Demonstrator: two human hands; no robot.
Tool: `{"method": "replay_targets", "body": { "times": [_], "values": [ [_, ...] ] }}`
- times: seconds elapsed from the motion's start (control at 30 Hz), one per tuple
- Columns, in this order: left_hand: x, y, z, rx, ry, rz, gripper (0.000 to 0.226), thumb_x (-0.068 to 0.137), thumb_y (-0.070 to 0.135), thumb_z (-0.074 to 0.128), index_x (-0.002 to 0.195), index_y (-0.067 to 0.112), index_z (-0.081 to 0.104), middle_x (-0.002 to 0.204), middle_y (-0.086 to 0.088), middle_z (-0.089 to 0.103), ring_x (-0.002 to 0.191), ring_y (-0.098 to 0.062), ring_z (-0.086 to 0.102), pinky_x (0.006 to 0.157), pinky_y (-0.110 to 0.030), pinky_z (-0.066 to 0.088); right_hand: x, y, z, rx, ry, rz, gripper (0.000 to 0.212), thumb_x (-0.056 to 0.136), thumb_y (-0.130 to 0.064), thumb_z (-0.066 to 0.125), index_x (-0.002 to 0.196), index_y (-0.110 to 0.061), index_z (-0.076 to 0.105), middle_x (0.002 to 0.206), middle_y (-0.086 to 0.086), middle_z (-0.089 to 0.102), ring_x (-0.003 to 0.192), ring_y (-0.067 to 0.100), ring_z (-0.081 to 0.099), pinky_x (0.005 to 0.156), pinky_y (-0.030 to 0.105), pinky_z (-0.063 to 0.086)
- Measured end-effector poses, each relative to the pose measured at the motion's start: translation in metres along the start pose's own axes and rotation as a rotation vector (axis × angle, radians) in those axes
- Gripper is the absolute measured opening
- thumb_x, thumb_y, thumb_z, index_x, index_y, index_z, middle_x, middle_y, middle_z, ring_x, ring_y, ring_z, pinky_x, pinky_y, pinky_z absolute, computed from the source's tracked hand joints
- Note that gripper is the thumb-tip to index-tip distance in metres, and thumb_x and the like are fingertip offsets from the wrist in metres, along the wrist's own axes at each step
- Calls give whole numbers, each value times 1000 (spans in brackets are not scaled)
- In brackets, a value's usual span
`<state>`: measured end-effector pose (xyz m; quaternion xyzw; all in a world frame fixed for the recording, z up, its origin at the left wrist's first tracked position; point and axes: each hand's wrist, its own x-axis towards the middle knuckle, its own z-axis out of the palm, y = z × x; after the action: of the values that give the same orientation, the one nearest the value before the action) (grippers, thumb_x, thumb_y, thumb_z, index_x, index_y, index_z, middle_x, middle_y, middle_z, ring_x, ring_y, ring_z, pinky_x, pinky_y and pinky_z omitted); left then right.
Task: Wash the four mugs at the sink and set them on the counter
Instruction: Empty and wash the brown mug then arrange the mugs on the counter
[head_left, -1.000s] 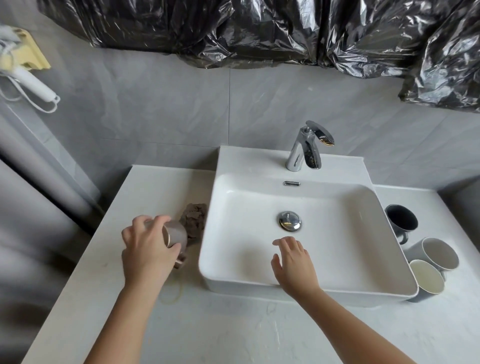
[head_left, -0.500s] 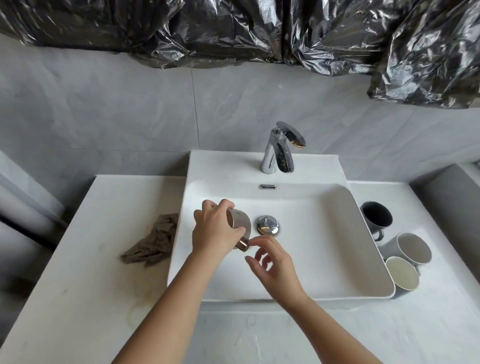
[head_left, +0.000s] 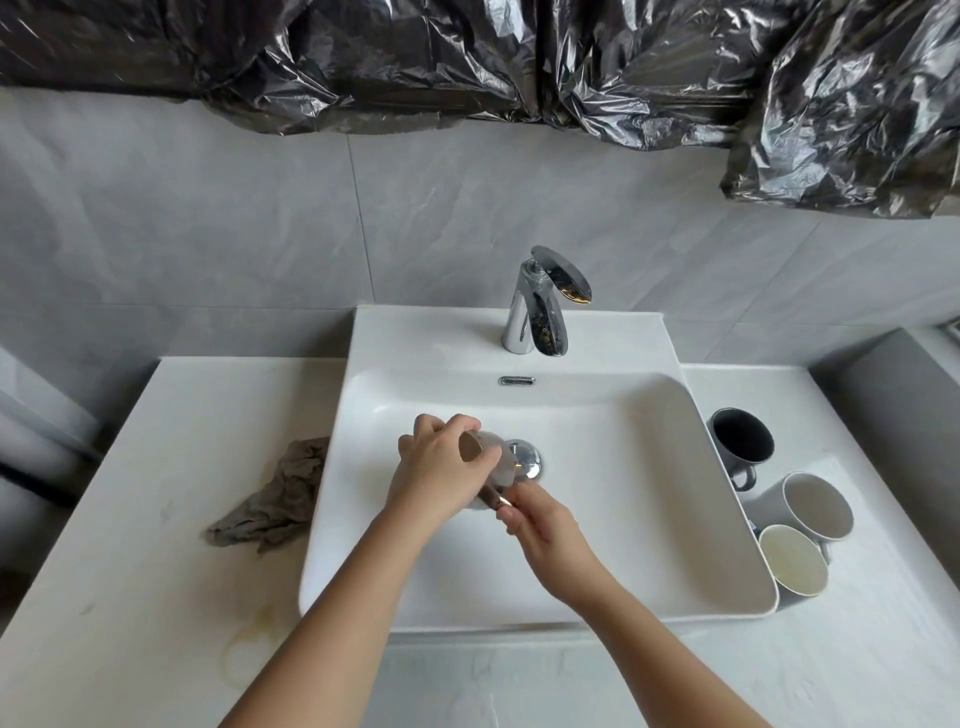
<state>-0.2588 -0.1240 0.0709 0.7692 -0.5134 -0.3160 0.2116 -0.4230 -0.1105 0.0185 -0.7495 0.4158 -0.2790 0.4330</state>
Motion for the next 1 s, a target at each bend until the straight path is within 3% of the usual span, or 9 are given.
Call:
{"method": "replay_targets", "body": {
  "times": [0.1,0.23,0.37,0.47,0.6,0.7,0.8,0.9,1.0],
  "values": [
    [13,-1,-13,-366,-144,-196,42,88,60,51,119,32,58,121,1,56,115,-24,53,94,-40,51,2,4,-13,-30,9,-27,20,96,-21,47,85,-37,49,84,-25,52,75,4,48,69,18,40],
    [25,-8,-24,-731,-374,-291,44,89,46,63,122,18,60,112,-5,68,103,-25,65,90,-46,54,8,7,-30,-82,-29,-67,15,95,-9,49,87,-19,58,89,-19,50,81,5,47,71,17,37],
    [37,-16,-27,-688,-459,-181,58,70,45,78,119,17,64,112,-3,70,110,-25,62,102,-42,44,20,7,-48,-216,-109,-141,11,94,-2,52,91,-11,55,95,-25,45,85,-1,46,75,14,36],
    [41,-18,-26,-651,-451,-108,93,53,51,82,135,17,52,128,1,61,127,-19,50,105,-36,34,26,11,-57,-396,-175,-258,13,96,-17,50,97,-30,49,101,-20,41,90,12,44,80,21,38],
    [40,-20,-19,-609,-421,61,101,56,44,84,143,14,42,139,3,54,126,-14,52,112,-36,35,29,27,-58,-680,-81,-380,15,92,-33,54,92,-21,61,99,-5,48,82,21,44,73,29,45],
    [33,-18,-15,-608,-410,163,99,62,28,84,148,30,34,146,14,44,127,-10,50,109,-32,38,34,34,-56,-893,83,-418,11,82,-29,74,83,-19,69,91,-2,52,81,21,42,66,32,45],
    [29,-17,-9,-615,-334,258,94,73,5,81,144,43,32,146,15,37,128,-7,47,97,-17,41,36,35,-60,-1008,178,-427,12,87,-30,65,82,-22,72,91,-4,56,86,20,43,70,32,36],
    [26,-17,-5,-584,-245,340,91,72,6,82,137,51,37,141,17,37,126,-7,47,100,-17,40,37,36,-66,-1047,194,-434,4,81,-23,75,84,-24,73,102,-3,61,94,22,45,73,33,33],
    [23,-13,-3,-568,-187,371,88,70,5,83,131,51,40,137,20,37,124,-5,47,93,-7,40,38,37,-68,-1039,232,-440,13,87,-25,61,85,-24,74,110,-3,62,100,22,46,76,33,33]
  ]
}}
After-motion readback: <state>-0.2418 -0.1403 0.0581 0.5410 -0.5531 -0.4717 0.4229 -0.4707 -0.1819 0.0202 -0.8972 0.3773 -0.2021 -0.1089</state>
